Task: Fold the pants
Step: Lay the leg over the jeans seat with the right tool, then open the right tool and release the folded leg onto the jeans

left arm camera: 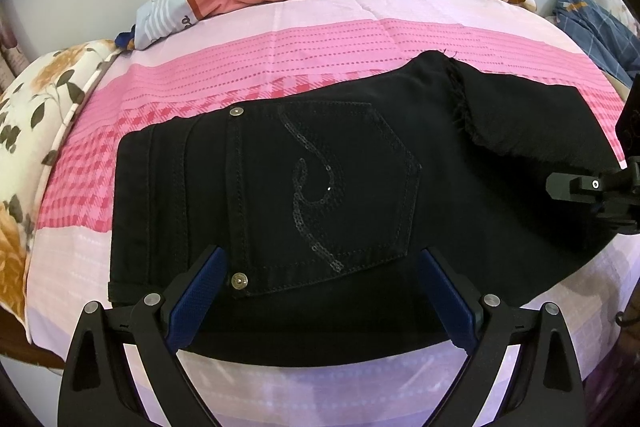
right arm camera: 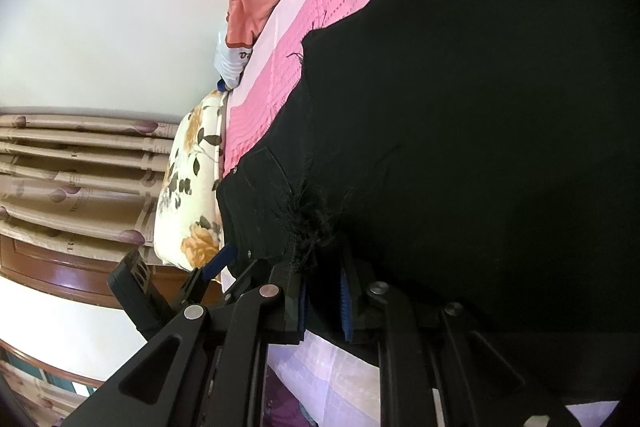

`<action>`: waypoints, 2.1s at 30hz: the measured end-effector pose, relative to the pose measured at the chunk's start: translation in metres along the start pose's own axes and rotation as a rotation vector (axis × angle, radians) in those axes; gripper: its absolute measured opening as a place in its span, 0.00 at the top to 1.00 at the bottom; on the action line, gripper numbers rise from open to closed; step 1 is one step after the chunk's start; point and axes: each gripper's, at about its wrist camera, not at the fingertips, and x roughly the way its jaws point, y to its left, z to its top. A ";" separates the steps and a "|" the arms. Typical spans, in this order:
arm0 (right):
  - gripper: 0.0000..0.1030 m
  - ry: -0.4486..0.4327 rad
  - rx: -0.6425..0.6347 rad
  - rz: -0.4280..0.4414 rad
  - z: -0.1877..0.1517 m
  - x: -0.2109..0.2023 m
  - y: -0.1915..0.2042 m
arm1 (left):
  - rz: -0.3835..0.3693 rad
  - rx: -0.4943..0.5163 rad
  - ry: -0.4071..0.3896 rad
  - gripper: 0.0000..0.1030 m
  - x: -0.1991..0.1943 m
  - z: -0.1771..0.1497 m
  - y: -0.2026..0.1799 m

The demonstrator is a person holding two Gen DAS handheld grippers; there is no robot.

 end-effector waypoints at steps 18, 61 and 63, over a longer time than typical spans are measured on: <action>0.84 0.031 -0.046 -0.030 -0.012 0.008 0.007 | 0.002 -0.010 0.004 0.07 0.001 -0.001 0.002; 0.57 -0.047 -0.152 -0.105 0.001 -0.039 -0.001 | -0.053 -0.230 0.006 0.07 -0.008 0.005 0.049; 0.57 -0.029 -0.170 -0.115 -0.004 -0.036 0.001 | -0.054 -0.238 0.005 0.07 -0.009 0.005 0.051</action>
